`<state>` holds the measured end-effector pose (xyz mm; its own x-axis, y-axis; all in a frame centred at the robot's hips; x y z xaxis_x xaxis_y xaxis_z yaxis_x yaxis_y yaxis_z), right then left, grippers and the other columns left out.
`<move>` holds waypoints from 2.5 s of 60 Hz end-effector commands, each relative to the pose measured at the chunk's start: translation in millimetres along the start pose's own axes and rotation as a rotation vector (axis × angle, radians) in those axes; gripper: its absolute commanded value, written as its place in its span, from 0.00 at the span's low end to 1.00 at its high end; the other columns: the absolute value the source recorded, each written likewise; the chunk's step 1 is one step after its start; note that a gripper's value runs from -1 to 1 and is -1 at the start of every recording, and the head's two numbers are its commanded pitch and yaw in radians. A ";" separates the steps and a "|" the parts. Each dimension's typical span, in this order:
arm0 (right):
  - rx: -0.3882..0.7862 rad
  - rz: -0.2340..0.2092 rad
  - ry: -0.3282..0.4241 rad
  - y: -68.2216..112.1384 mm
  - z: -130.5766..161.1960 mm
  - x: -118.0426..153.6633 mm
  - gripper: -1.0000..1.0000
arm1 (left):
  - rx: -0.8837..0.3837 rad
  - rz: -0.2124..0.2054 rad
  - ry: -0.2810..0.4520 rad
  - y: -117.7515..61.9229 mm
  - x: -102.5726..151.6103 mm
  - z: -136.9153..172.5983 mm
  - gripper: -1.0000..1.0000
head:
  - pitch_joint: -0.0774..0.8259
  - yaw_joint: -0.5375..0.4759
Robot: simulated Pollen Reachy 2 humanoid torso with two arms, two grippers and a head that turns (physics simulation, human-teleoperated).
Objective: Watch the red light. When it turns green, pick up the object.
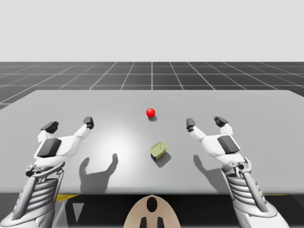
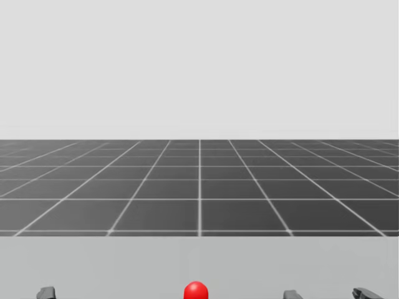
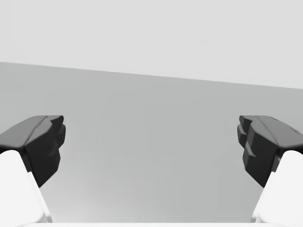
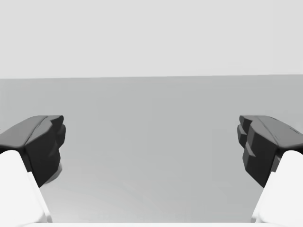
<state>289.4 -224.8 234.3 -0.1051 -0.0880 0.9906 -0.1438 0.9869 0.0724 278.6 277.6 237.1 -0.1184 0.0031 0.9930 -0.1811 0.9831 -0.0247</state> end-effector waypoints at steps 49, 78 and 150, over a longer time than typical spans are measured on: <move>-0.021 -0.044 0.001 10.0 -0.2 -6.9 0.00 | 0.005 -0.045 -0.008 -6.7 -5.0 2.9 0.00 | 0.55 0.53; -0.003 -0.038 0.006 10.5 -0.3 -8.2 0.00 | 0.000 -0.058 -0.018 -9.0 -4.8 4.4 0.00 | 0.61 0.56; 0.017 -0.042 0.009 11.7 -0.1 -7.7 0.00 | -0.012 -0.064 -0.018 -11.1 -5.3 4.7 0.00 | 0.84 0.50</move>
<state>288.8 -216.7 229.5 -0.0973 -0.1067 0.9895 -0.1607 0.9829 0.0902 276.7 268.2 232.8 -0.1274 -0.0732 0.9891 -0.1787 0.9826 0.0497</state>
